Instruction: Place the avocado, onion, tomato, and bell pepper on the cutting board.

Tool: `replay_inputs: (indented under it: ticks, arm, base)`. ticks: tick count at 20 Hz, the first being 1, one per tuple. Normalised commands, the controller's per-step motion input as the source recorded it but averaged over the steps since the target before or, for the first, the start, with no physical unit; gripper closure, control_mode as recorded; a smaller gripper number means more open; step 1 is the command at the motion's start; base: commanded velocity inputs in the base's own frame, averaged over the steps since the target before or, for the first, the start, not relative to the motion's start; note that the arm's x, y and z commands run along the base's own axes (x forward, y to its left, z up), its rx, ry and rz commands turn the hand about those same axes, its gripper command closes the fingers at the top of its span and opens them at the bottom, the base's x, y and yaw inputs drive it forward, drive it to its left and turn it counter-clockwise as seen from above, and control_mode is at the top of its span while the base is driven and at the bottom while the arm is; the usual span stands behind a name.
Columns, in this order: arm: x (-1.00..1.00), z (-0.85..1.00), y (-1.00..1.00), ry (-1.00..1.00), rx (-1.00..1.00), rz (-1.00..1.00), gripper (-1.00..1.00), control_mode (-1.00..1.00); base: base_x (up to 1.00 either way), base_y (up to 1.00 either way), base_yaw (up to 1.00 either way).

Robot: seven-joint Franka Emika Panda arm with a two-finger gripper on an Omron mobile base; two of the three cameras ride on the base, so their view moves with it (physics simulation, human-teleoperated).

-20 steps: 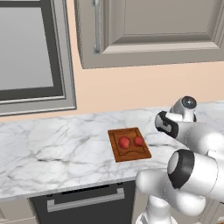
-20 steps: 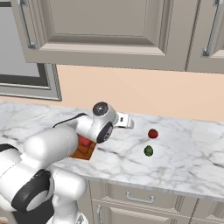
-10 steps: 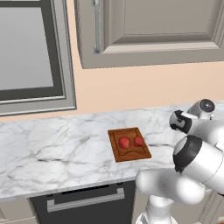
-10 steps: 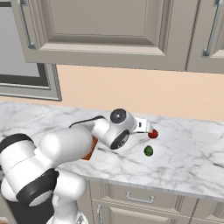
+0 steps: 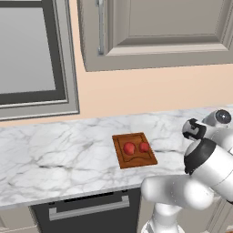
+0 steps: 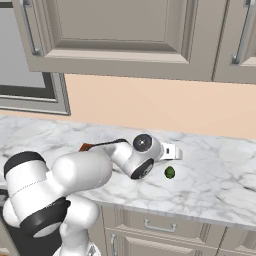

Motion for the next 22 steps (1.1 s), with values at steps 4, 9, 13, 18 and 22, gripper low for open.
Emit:
replay_inputs:
  ticks: [4, 9, 13, 18, 22]
  arm:
    - [0.01, 0.09, -0.14, 0.09, 0.02, 0.0, -1.0, -1.0]
    - [0.0, 0.19, -0.03, 0.06, 0.07, 0.0, -1.0, -1.0]
    - [0.0, 0.0, -0.11, 0.12, 0.02, 0.0, -1.0, -1.0]
    - [0.0, -0.03, -0.13, 0.13, 0.0, 0.0, -1.0, -1.0]
    - [-0.04, -0.24, -0.13, 0.0, 0.03, 0.04, -1.0, -1.0]
  base:
    - [0.0, 0.0, 0.0]
    - [0.0, 0.0, 0.0]
    - [0.0, 0.0, 0.0]
    - [0.0, 0.0, 0.0]
    - [0.0, 0.0, 0.0]
